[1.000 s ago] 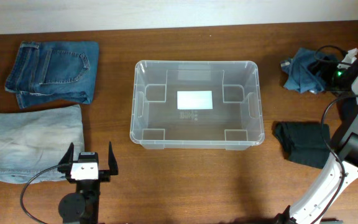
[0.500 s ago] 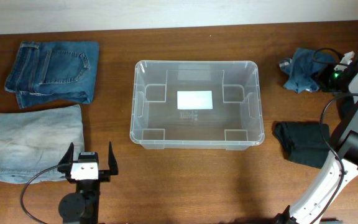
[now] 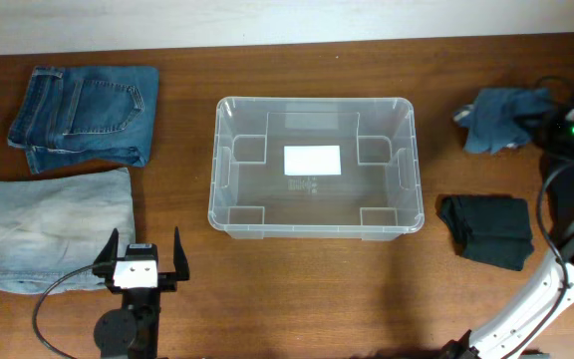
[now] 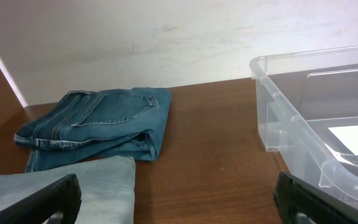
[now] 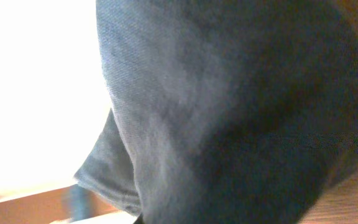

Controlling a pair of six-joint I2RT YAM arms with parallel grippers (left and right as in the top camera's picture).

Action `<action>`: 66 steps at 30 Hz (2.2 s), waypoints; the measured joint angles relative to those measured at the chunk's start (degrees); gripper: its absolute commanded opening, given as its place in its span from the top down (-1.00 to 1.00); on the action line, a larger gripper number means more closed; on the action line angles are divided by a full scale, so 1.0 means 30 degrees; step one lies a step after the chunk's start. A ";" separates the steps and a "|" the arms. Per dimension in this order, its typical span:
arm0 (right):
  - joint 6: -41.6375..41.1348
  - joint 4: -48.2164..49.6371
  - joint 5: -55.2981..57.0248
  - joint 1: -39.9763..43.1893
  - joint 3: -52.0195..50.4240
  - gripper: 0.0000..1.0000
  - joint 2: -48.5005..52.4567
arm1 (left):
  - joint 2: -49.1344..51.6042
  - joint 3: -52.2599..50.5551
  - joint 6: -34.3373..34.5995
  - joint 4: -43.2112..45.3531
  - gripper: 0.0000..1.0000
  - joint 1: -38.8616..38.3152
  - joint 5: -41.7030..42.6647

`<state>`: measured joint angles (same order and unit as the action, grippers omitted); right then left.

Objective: Pack container
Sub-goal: 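Lower the right gripper and grasp the blue denim shirt, then lift the blue shirt and carry it over the clear container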

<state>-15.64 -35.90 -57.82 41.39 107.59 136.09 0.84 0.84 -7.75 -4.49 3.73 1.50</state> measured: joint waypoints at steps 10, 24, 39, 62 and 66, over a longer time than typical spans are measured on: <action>-0.1209 -0.2841 -0.7861 0.0692 0.0291 0.92 -0.4699 | 0.0000 0.0000 0.0000 0.0000 -0.99 0.0000 0.0007; 0.2769 -1.2123 -0.3308 -0.6601 0.0772 0.92 -1.5897 | 0.0000 0.0000 0.0000 0.0000 -0.99 0.0000 0.0000; 0.3818 -1.2393 0.3971 -1.7952 0.0801 0.92 -1.1111 | 0.0000 0.0000 0.0000 0.0000 -0.99 0.0000 0.0007; 0.1843 -0.8473 0.5646 -2.0429 0.0707 0.91 -0.4583 | 0.0000 0.0000 0.0000 0.0000 -0.99 0.0000 0.0007; 0.1202 -0.7919 0.5989 -2.0516 0.0707 0.91 -0.4575 | 0.0000 0.0000 0.0000 -0.0007 -0.99 0.0000 0.0007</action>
<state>-12.03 -59.66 -39.86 -20.16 109.71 122.37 0.84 0.84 -7.75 -4.51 3.73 1.52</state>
